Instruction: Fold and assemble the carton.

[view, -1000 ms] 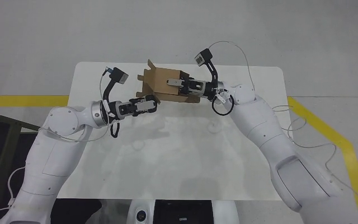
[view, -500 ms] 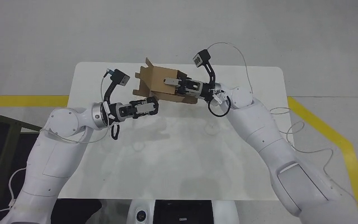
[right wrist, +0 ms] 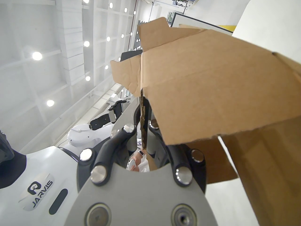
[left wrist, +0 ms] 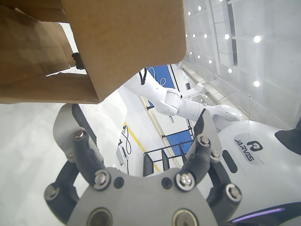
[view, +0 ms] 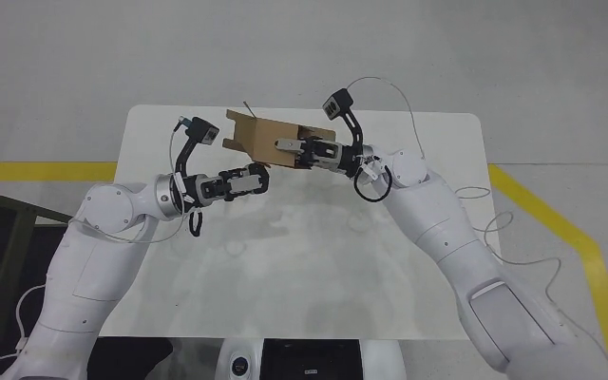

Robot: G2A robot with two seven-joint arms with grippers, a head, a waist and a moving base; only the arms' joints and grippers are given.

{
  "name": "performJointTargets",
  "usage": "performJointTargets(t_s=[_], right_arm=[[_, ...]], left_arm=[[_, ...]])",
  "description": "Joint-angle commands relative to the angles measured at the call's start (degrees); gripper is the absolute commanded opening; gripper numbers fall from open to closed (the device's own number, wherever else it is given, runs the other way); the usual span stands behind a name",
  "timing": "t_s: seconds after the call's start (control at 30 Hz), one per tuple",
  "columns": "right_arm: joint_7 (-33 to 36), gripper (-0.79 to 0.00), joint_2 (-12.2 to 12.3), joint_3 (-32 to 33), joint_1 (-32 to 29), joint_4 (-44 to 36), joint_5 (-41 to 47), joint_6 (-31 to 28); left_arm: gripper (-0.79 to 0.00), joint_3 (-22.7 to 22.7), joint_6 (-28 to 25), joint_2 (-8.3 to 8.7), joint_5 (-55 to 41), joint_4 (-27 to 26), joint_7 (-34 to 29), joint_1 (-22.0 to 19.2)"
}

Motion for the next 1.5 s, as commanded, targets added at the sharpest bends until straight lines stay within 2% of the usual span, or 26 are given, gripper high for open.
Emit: performJointTargets(t_s=[0.0, 0.27, 0.43, 0.6, 0.8, 0.93, 1.2, 1.47], right_arm=[[0.5, -0.785, -0.1, 0.1, 0.0, 0.2, 0.1, 0.3], [3.6, -0.785, -0.6, 0.7, -0.1, 1.4, 1.9, 1.7], [4.2, -0.785, -0.7, 1.7, 0.4, 3.4, 1.4, 0.6], [3.9, -0.785, -0.1, 3.4, 1.4, 5.2, -1.6, 0.4], [6.3, -0.785, 1.4, 5.4, 1.1, 5.3, -5.2, 4.4], [8.9, -0.785, 2.4, 7.0, 0.2, 4.3, -6.3, 7.0], [10.3, -0.785, 4.0, 9.9, -2.9, -1.4, -7.5, 8.6], [10.2, -0.785, 4.5, 10.7, -5.5, -6.9, -7.2, 9.5]], left_arm=[[0.000, -0.1, -0.1, 0.00, 0.0, 0.0, -0.1, 0.0], [0.000, -0.1, -0.3, -0.02, -0.1, 0.0, -0.6, 0.0], [0.000, -0.2, -0.5, 0.01, 0.0, 0.0, -1.5, 0.1], [0.000, -1.4, -1.4, 0.22, -0.5, 0.0, -2.7, 0.5], [0.000, -3.8, -3.9, 0.56, 0.0, 0.9, -2.7, 1.5], [0.000, -5.5, -7.1, 0.82, 2.9, 2.8, -1.6, 2.3], [0.000, -5.3, -5.6, 0.85, 6.4, 5.9, 1.4, 2.1], [0.000, -3.3, -4.5, 0.43, 9.3, 7.9, 5.7, 1.4]])
